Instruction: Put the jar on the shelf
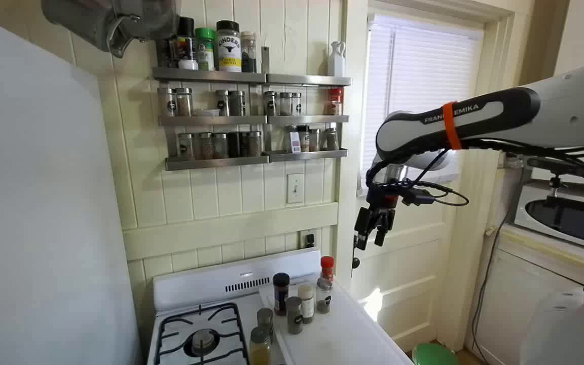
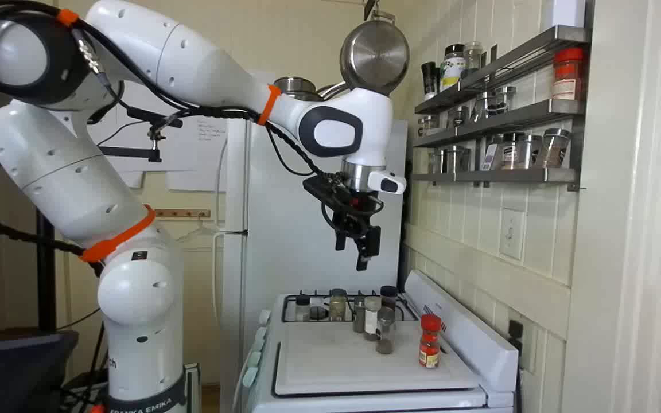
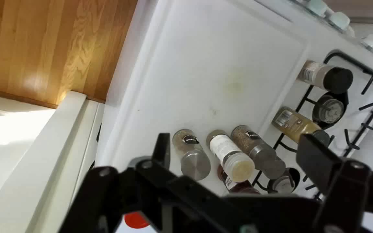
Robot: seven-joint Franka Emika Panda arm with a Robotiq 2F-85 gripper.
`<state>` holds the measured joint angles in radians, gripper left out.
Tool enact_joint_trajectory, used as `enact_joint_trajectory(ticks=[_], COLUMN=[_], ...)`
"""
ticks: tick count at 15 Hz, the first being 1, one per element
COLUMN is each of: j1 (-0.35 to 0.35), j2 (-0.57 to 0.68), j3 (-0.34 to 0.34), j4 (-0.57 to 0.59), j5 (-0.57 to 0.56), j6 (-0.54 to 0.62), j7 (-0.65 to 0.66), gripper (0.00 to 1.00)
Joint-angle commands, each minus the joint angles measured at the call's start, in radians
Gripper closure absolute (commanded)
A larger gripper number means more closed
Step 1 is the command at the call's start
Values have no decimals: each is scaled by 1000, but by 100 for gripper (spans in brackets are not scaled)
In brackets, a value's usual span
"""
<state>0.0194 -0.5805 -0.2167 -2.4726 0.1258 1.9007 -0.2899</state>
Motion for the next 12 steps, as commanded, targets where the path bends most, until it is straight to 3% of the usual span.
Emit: enact_joint_trajectory(ticks=[1,4,6,12], j1=[-20,-20,10,67], j2=[3,3,57,268], j3=[17,17,44,238], j4=[2,2,31,132], j5=[10,10,70,217], j6=[-4,-4,20,24], j7=[-9,-9,40,367], gripper=[0,0,0,0])
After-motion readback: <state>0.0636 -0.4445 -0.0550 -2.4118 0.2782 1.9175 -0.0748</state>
